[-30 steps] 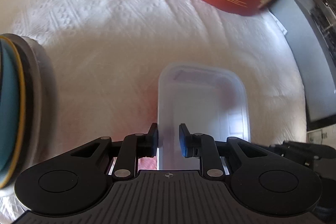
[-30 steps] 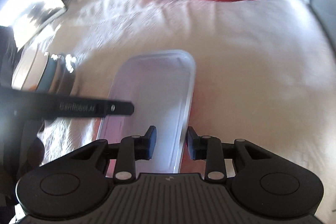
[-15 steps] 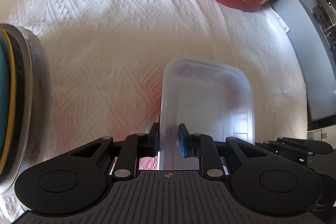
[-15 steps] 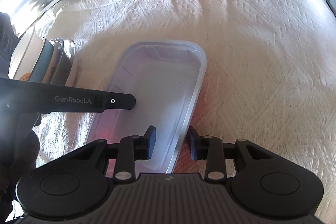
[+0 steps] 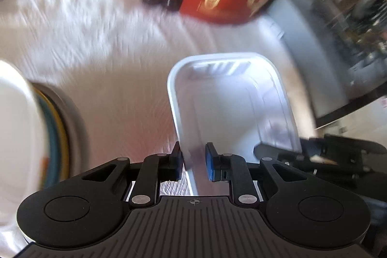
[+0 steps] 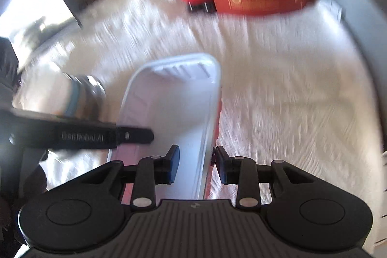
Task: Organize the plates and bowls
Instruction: 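Grasp the red-rimmed white tray edge with both tools and lift it, then lower the tray with both tools onto the white plastic bowl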
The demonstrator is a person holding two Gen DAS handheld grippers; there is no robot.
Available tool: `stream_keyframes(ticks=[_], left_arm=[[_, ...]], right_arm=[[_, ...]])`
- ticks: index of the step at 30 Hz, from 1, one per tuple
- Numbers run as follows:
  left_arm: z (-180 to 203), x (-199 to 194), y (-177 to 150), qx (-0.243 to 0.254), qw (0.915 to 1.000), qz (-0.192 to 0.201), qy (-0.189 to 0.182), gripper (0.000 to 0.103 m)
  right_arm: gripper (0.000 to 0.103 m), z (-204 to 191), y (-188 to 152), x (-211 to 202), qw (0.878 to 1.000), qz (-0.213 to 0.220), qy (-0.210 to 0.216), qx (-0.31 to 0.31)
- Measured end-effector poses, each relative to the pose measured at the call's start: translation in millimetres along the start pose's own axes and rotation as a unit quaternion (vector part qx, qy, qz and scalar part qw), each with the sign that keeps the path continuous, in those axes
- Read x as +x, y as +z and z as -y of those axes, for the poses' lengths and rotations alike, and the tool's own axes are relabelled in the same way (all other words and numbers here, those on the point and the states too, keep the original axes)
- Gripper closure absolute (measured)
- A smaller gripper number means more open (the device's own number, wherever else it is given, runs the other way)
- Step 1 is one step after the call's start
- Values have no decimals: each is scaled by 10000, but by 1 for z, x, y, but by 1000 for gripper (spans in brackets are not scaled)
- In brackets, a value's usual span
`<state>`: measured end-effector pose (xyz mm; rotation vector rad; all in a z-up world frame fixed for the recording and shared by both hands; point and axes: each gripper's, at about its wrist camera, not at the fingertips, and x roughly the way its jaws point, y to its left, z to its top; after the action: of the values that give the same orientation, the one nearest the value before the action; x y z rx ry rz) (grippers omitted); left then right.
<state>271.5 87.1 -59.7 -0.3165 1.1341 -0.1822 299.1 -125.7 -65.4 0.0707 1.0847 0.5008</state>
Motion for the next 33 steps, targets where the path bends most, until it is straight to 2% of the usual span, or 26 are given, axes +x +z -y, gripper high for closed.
stream_keyframes(ticks=[5, 7, 14, 18, 23, 28, 33], left_arm=[[-22, -65, 16, -126, 9987, 476, -136, 82], [-38, -91, 22, -154, 9976, 667, -100, 82], [-109, -157, 24, -483, 9936, 1012, 166, 81], [-140, -168, 13, -847, 9909, 985, 353, 81], [-162, -156, 8, -932, 9900, 867, 615, 81], [-173, -145, 0, -967, 9903, 731, 672, 81], [-184, -136, 0, -1009, 9912, 664, 532, 81]], right_arm=[[69, -48, 24, -52, 9953, 892, -27, -380], [69, -71, 33, -62, 9923, 1104, 83, -553], [69, -154, 62, -59, 9839, 1308, 770, -943], [69, -196, 66, -35, 9813, 1152, 1039, -1135], [69, -226, 59, 0, 9834, 807, 1013, -1272], [69, -236, 45, 30, 9880, 390, 868, -1221], [69, -233, 36, 45, 9905, 152, 761, -1135]])
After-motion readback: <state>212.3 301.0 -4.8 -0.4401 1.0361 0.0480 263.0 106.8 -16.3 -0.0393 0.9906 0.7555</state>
